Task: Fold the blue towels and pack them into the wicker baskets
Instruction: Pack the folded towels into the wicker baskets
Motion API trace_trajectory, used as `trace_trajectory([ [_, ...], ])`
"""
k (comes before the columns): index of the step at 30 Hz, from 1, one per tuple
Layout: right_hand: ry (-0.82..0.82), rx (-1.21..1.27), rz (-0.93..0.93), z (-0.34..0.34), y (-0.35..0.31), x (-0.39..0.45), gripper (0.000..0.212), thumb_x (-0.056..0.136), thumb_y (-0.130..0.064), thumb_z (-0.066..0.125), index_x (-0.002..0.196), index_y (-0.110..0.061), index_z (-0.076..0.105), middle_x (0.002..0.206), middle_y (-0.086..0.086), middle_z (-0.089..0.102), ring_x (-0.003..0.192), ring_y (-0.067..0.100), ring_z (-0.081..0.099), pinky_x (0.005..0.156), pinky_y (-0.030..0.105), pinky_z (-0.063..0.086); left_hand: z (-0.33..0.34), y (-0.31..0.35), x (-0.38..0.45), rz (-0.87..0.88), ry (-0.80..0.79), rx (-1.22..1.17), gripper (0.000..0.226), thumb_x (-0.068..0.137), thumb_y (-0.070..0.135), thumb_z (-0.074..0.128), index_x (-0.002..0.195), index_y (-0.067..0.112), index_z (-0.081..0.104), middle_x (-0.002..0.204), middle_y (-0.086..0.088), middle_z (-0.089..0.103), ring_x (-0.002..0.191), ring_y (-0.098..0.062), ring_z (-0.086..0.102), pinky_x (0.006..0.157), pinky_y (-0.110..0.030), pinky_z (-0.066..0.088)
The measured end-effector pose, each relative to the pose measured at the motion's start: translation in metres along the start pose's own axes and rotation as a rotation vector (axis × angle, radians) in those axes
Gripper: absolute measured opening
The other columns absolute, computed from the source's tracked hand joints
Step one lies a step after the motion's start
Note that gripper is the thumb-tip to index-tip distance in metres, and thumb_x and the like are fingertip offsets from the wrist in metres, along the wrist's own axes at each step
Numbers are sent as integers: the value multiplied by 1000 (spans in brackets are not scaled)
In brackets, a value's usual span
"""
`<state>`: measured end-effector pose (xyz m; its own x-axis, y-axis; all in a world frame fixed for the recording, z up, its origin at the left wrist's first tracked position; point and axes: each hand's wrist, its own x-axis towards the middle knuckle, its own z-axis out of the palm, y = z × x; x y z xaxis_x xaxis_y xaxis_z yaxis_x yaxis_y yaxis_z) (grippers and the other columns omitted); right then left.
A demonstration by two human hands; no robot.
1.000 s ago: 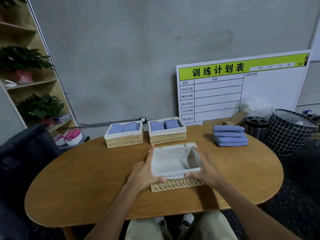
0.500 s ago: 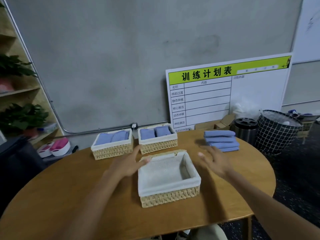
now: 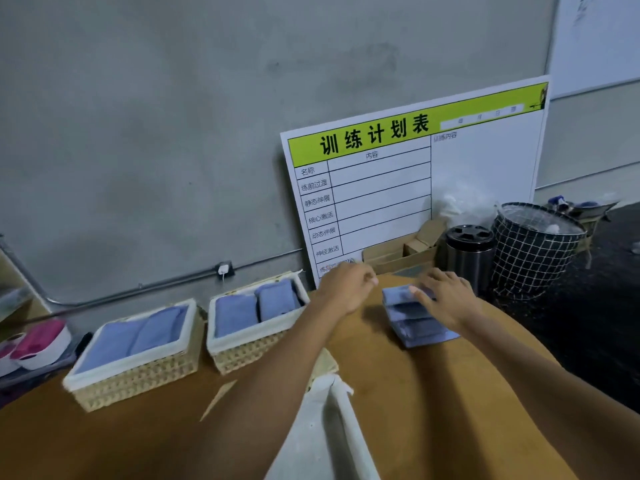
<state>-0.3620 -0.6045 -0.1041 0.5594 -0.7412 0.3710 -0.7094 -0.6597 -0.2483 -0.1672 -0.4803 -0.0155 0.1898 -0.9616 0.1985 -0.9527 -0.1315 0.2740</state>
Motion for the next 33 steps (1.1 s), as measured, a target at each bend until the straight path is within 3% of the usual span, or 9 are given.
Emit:
trace_trajectory([
  [4, 168, 105, -50, 38, 14, -3, 45, 97, -55, 33, 89, -24, 66, 99, -7, 61, 93, 24, 60, 79, 35, 38, 41, 0, 65, -23, -78, -28, 17, 99, 34, 55, 105, 29, 70, 120, 0, 69, 107, -24, 64, 92, -40, 52],
  [11, 344, 116, -69, 56, 17, -18, 43, 100, -49, 38, 83, -23, 68, 89, -11, 64, 81, 15, 60, 80, 36, 44, 87, 6, 102, -38, -452, -60, 45, 97, 45, 60, 127, 11, 65, 127, -8, 66, 114, -26, 61, 98, -39, 48],
  [14, 306, 156, -50, 51, 17, -17, 55, 100, -58, 30, 82, -23, 69, 86, -12, 63, 77, 13, 60, 80, 35, 45, 85, 7, 102, -3, -499, -66, 42, 96, 46, 61, 91, 6, 68, 80, -6, 60, 72, -20, 51, 62, -32, 35],
  [16, 281, 218, -44, 45, 17, -14, 61, 99, -64, 28, 81, -23, 70, 88, -14, 64, 77, 9, 60, 80, 32, 46, 75, 9, 99, 0, -491, -66, 47, 94, 48, 63, 66, 14, 46, 64, -1, 34, 59, -17, 30, 55, -33, 20],
  [18, 268, 299, -24, 38, 18, -12, 49, 96, -59, 43, 81, -22, 71, 94, -15, 63, 77, 7, 61, 75, 33, 50, 63, 13, 92, -10, -495, -107, 53, 92, 50, 64, 62, 20, 32, 62, 2, 24, 56, -16, 23, 55, -33, 15],
  [21, 280, 406, 34, 21, 10, -12, 22, 91, -39, 67, 86, -20, 76, 99, -14, 61, 76, 8, 61, 67, 37, 52, 55, 16, 78, -75, -433, -197, 47, 90, 54, 63, 67, 22, 38, 66, 2, 32, 61, -19, 32, 58, -34, 21],
  [25, 377, 556, 141, -9, -19, -18, 12, 88, -32, 74, 93, -22, 74, 104, -10, 55, 87, 10, 60, 69, 30, 49, 30, 19, 49, -79, -269, -366, 32, 92, 47, 65, 92, 17, 53, 84, -4, 49, 76, -19, 50, 65, -31, 35],
  [29, 377, 839, 354, -41, -72, -27, 59, 84, -41, 76, 132, -19, 50, 126, 2, 40, 107, 15, 47, 88, 36, 47, -16, 6, 4, -85, -85, -527, 35, 87, 44, 69, 81, 16, 50, 77, -7, 42, 68, -18, 43, 64, -31, 33],
  [33, 72, 1339, 438, -65, -140, -41, 88, 87, -44, 73, 152, -22, 18, 139, 2, 45, 120, 22, 51, 92, 38, 46, -57, -18, -58, -166, 47, -650, 29, 89, 42, 71, 83, 20, 53, 83, 1, 53, 77, -18, 53, 68, -34, 40],
])
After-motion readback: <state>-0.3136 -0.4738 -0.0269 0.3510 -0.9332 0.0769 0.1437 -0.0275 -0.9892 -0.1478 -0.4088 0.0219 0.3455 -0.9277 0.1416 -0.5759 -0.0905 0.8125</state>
